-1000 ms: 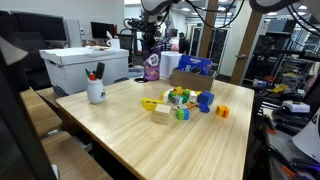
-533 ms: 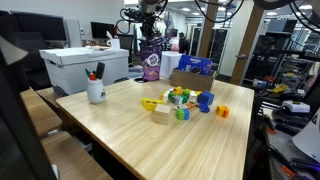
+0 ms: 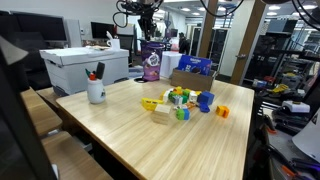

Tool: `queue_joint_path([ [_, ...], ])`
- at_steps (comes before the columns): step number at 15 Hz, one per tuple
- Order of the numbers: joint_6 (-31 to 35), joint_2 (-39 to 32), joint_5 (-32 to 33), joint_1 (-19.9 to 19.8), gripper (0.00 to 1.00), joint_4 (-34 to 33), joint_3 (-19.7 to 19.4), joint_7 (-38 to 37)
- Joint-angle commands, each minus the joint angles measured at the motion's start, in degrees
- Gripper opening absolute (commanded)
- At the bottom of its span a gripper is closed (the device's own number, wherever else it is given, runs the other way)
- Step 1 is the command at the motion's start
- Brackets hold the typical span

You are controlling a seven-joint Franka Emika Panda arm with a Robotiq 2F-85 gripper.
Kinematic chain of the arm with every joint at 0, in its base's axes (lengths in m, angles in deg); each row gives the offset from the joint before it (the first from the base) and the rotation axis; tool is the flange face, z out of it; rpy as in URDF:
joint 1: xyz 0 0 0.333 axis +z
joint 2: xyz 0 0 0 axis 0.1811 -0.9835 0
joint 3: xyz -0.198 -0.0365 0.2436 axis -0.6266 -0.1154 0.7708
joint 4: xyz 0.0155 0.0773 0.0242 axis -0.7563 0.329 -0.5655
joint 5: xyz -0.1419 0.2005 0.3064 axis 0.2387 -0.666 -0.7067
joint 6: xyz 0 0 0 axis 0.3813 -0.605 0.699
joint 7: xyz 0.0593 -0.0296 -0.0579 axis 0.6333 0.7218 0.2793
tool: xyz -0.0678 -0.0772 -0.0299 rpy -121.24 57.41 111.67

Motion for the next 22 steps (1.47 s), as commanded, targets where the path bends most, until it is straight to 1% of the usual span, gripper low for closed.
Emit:
queue_joint_path([
  [1,-0.7,1.29,-0.16,0.0,0.45,1.84,0.26,1.0],
  [8,-0.11,-0.16,-0.44,-0.73,0.84,0.65,0.72,3.61],
  [9,-0.27,-0.65,-0.86,-1.06,0.92,0.26,1.09,4.69],
  [11,-0.33,-1.33,-1.01,-1.28,0.99,-0.17,1.21,5.59],
  [12,-0.37,-1.79,-1.17,-1.52,1.0,-0.48,1.36,6.15],
  [22,-0.86,-5.73,-1.95,-3.77,1.0,-2.34,3.15,8.95],
])
